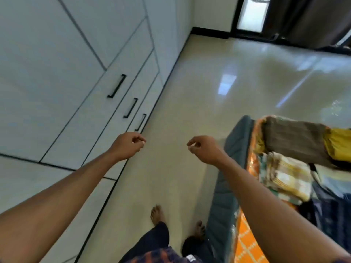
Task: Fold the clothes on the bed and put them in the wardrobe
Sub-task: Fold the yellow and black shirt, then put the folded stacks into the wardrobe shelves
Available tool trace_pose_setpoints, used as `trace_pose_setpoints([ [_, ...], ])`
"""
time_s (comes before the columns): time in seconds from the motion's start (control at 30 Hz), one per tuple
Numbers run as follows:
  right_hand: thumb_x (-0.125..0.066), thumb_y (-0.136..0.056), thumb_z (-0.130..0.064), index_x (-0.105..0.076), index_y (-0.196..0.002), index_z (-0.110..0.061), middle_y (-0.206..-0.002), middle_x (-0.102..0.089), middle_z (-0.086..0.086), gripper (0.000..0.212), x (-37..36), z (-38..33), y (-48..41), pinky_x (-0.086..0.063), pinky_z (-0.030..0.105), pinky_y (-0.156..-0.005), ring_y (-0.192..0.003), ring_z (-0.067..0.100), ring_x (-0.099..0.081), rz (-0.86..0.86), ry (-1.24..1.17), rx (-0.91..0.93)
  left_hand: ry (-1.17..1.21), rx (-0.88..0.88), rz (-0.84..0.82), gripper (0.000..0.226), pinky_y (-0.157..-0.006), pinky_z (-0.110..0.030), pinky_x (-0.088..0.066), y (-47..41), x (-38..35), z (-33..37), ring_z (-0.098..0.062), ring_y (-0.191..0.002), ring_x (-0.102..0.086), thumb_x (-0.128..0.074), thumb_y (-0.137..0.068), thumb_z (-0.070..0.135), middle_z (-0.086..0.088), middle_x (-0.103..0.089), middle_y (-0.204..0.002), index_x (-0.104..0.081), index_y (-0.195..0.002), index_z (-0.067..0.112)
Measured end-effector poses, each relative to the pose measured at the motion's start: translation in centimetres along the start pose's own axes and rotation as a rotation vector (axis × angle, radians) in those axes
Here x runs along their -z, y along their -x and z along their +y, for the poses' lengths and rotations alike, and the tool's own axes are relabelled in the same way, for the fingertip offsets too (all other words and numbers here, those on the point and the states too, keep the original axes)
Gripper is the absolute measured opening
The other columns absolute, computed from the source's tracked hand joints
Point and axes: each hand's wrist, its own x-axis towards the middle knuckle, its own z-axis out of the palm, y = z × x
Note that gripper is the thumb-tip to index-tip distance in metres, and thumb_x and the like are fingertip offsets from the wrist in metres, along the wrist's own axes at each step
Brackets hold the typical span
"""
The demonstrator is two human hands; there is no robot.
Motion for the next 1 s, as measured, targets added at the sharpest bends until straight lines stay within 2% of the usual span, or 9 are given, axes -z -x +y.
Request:
trace_pose_setpoints([
  [0.2, -0.065, -0.095, -0.027, -0.075, -0.111, -0.025, -0.092, -0.074, -0.002, 0.019, -5.9, -7.5, -3.6, -0.042, 0.024, -0.071, -0.079, 0.011, -0.062, -0.151, 0.110, 0.080, 0.215, 0.187, 0.122, 0.011, -0.070, -0.025, -0.055, 3.4, 4.2, -10.1, -0.012, -0.079, -0.073, -0.065, -0.093, 0.016, 0.001, -0.075, -0.086, -0.073, -0.095, 0.022],
  [0.3, -0.066, -0.094, -0.028, -0.075, -0.108, -0.028, -0.088, -0.075, -0.004, 0.017, -7.4, -10.9, -6.0, -0.053, 0.028, -0.076, -0.080, 0.013, -0.068, -0.173, 0.143, 0.088, 0.307, 0.227, 0.202, 0.012, -0.070, -0.022, -0.052, 3.8, 6.6, -13.5, -0.008, -0.076, -0.072, -0.065, -0.093, 0.015, 0.002, -0.074, -0.084, -0.073, -0.094, 0.024],
  [0.43, -0.066, -0.095, -0.028, -0.075, -0.107, -0.026, -0.089, -0.075, -0.001, 0.016, -8.3, -15.4, -9.5, -0.054, 0.032, -0.078, -0.085, 0.017, -0.070, -0.218, 0.152, 0.086, 0.431, 0.291, 0.273, 0.010, -0.077, -0.027, -0.058, 3.2, 9.0, -16.6, -0.006, -0.071, -0.072, -0.066, -0.092, 0.015, 0.002, -0.075, -0.083, -0.073, -0.093, 0.022],
  [0.63, -0.065, -0.096, -0.027, -0.074, -0.112, -0.024, -0.093, -0.074, 0.001, 0.018, -9.1, -18.3, -14.9, -0.054, 0.032, -0.083, -0.088, 0.018, -0.070, -0.291, 0.156, 0.096, 0.462, 0.328, 0.237, 0.013, -0.075, -0.030, -0.056, -0.4, 9.4, -17.4, -0.015, -0.077, -0.073, -0.064, -0.092, 0.015, 0.001, -0.075, -0.084, -0.072, -0.089, 0.024],
  [0.73, -0.063, -0.098, -0.028, -0.073, -0.115, -0.024, -0.102, -0.073, 0.001, 0.020, -8.9, -19.5, -19.6, -0.051, 0.030, -0.084, -0.095, 0.016, -0.067, -0.339, 0.188, 0.120, 0.427, 0.331, 0.218, 0.013, -0.077, -0.031, -0.056, -4.4, 9.8, -16.8, -0.014, -0.078, -0.071, -0.064, -0.092, 0.016, 0.005, -0.074, -0.082, -0.072, -0.089, 0.026],
  [0.83, -0.062, -0.097, -0.025, -0.072, -0.118, -0.021, -0.110, -0.071, 0.004, 0.024, -8.6, -20.8, -26.6, -0.048, 0.028, -0.087, -0.104, 0.019, -0.065, -0.356, 0.211, 0.151, 0.372, 0.326, 0.187, 0.022, -0.076, -0.027, -0.054, -10.0, 10.4, -15.7, -0.009, -0.080, -0.067, -0.063, -0.093, 0.016, 0.014, -0.070, -0.083, -0.067, -0.085, 0.036],
  [0.9, -0.060, -0.097, -0.022, -0.070, -0.123, -0.019, -0.114, -0.070, 0.006, 0.028, -8.7, -21.9, -31.7, -0.046, 0.027, -0.089, -0.109, 0.022, -0.065, -0.341, 0.217, 0.179, 0.349, 0.327, 0.165, 0.020, -0.081, -0.026, -0.052, -14.3, 10.9, -14.8, -0.011, -0.092, -0.067, -0.063, -0.093, 0.015, 0.014, -0.069, -0.093, -0.066, -0.092, 0.035],
  [0.93, -0.060, -0.097, -0.022, -0.068, -0.126, -0.019, -0.117, -0.070, 0.006, 0.031, -8.9, -22.6, -34.0, -0.045, 0.026, -0.090, -0.111, 0.023, -0.064, -0.333, 0.217, 0.192, 0.339, 0.338, 0.163, 0.018, -0.085, -0.025, -0.050, -16.4, 11.0, -14.5, -0.014, -0.100, -0.066, -0.064, -0.093, 0.015, 0.010, -0.068, -0.101, -0.068, -0.101, 0.031],
  [1.0, -0.061, -0.096, -0.026, -0.063, -0.133, -0.020, -0.126, -0.067, 0.006, 0.038, -9.1, -24.1, -38.9, -0.046, 0.029, -0.097, -0.118, 0.024, -0.061, -0.317, 0.220, 0.230, 0.303, 0.371, 0.202, 0.027, -0.092, -0.024, -0.045, -21.2, 11.5, -13.9, -0.018, -0.114, -0.062, -0.066, -0.092, 0.015, 0.000, -0.066, -0.119, -0.068, -0.119, 0.018],
])
